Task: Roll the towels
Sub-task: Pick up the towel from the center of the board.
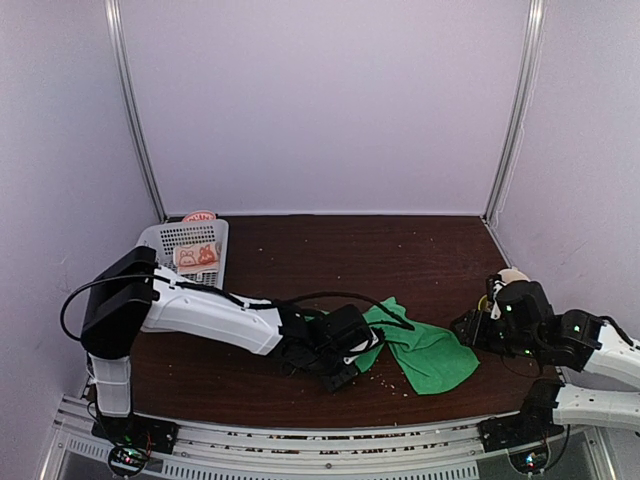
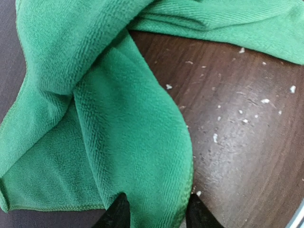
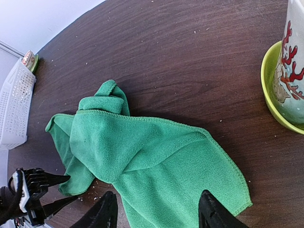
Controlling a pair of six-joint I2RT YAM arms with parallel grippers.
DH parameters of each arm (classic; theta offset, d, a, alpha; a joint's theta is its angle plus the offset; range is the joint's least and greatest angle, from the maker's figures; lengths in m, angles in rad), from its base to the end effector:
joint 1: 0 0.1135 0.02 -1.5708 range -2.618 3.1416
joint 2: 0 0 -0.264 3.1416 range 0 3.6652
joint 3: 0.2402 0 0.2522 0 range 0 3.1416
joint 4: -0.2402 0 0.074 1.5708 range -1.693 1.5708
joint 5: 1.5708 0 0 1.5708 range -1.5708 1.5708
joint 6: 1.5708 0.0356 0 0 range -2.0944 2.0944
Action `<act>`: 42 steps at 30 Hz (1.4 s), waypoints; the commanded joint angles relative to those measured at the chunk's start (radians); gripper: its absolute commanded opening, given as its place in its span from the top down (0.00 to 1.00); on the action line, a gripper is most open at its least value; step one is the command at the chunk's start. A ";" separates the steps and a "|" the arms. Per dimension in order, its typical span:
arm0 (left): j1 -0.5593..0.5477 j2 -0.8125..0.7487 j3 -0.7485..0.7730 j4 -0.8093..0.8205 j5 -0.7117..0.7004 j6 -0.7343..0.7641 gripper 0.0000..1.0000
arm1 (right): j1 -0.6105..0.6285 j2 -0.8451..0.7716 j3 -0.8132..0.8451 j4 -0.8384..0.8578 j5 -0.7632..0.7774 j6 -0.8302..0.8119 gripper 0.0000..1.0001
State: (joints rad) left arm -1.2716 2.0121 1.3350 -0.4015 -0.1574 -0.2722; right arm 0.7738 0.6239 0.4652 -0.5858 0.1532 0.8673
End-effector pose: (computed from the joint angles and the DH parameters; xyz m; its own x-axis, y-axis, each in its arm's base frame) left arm 0.1270 -0.3929 0.1493 -0.4981 0.7138 -0.4923 0.8182 0.5750 0.0060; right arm 0.1021 0.0921 0.2143 -0.7790 0.2925 -0.5546 -0.0253 0.8691 0.4939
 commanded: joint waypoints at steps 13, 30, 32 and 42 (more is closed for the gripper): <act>0.009 -0.220 0.078 -0.218 -0.330 0.081 1.00 | -0.001 -0.042 0.101 -0.033 0.045 -0.022 0.41; 0.064 -0.299 0.825 -0.669 -0.465 0.225 1.00 | -0.002 -0.059 0.208 0.059 -0.043 -0.103 0.38; 0.067 -0.285 0.857 -0.683 -0.474 0.239 1.00 | -0.001 -0.047 0.187 0.088 -0.085 -0.106 0.38; 0.075 -0.259 0.967 -0.656 -0.433 0.370 1.00 | 0.053 0.026 0.132 0.221 -0.141 -0.113 0.38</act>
State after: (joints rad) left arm -1.2037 1.8160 2.2284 -1.1294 -0.6109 0.0101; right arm 0.7979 0.6273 0.6022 -0.4576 0.0372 0.7647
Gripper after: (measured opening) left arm 0.014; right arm 0.617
